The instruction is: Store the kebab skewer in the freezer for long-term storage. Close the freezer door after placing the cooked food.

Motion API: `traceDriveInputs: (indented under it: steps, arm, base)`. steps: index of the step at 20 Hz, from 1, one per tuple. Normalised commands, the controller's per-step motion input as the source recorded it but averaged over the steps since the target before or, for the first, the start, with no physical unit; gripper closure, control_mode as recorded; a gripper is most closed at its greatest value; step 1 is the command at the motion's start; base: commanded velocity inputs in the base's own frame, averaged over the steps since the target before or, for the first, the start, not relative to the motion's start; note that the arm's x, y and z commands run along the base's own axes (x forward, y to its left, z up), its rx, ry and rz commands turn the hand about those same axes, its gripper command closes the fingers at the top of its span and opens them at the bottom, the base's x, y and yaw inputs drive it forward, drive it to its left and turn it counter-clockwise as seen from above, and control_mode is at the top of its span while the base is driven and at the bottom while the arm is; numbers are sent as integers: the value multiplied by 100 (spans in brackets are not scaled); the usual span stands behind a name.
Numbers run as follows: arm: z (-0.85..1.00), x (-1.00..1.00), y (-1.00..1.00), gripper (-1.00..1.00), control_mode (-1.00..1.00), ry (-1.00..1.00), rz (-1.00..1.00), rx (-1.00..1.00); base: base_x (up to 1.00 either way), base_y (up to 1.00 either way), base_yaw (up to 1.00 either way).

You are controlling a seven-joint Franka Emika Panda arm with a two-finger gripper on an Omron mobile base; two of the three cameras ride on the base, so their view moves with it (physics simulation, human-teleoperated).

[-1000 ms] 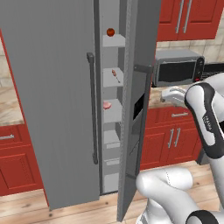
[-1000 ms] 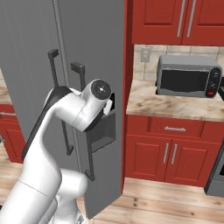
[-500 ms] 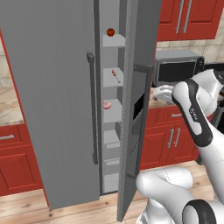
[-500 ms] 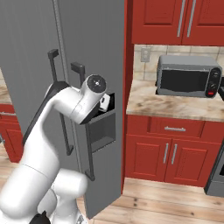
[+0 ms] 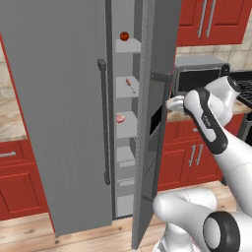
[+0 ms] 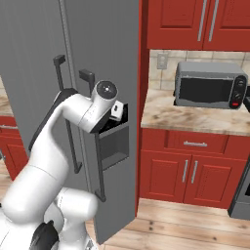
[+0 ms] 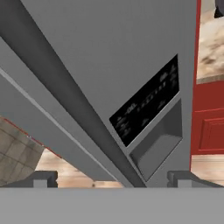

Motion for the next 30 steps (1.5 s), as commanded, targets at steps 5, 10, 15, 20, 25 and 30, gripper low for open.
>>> traceDriveInputs:
  steps: [5, 10, 15, 20, 25, 30]
  arm:
    - [-24, 40, 0, -100, -100, 0, 3, -2]
    - [-11, 29, 8, -100, -100, 3, 1, 0]
    - [0, 9, 26, -100, -100, 6, 1, 0]
    - [0, 20, 21, -100, -100, 0, 0, 0]
    - [-5, 23, 12, -100, -100, 0, 0, 0]
    - [-9, 32, 11, -100, -100, 0, 0, 0]
  base:
    - [0, 0, 0]
    - [0, 0, 0]
    - [0, 0, 0]
    - [0, 0, 0]
    - [0, 0, 0]
    - [0, 0, 0]
